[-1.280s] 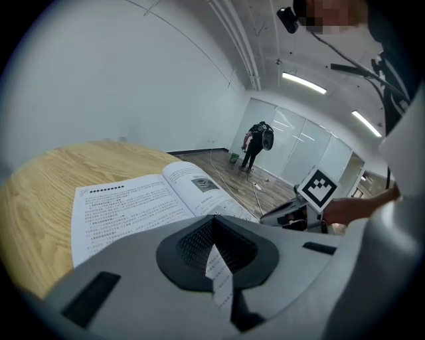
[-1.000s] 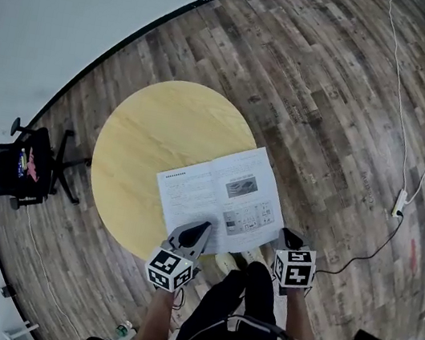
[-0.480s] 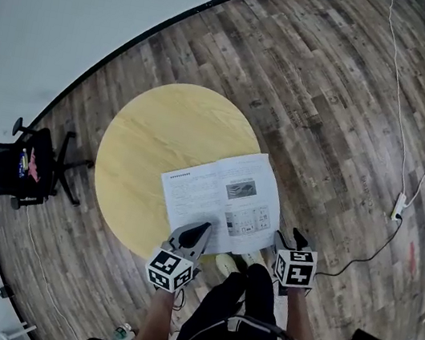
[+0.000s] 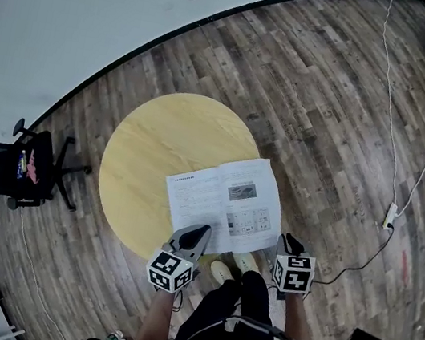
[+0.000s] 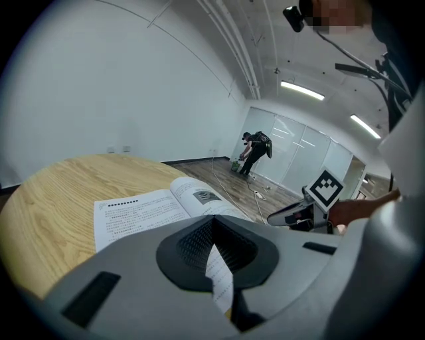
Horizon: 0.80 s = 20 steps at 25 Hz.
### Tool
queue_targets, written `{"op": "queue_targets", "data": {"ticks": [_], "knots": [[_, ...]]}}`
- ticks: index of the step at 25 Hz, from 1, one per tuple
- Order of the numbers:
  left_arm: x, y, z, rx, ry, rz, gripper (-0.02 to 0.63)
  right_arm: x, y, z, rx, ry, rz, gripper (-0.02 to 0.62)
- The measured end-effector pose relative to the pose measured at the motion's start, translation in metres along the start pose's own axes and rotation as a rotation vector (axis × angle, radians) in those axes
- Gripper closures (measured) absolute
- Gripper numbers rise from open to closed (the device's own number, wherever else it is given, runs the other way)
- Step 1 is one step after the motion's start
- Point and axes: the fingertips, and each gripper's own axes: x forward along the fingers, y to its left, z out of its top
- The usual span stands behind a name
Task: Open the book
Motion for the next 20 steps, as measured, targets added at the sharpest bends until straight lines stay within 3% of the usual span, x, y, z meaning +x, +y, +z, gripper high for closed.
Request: {"op": "queue_targets", "data": {"ticks": [3,11,20], "knots": [[-0.007,-0.006,0.005,0.017,-0.010,-0.004,0.606,-0.013,0.004,0.009,-0.019,-0.028,-0.012,0.588],[-0.047,-0.009,0.050,0.056,-0.106,0.027,0.606,-0.052,0.037,0.050,-0.067,-0.119,0.038,0.589],[-0.109,-0.002,0.119,0.136,-0.257,0.107,0.606,-0.106,0.098,0.131,-0.177,-0.300,0.113,0.589]]}}
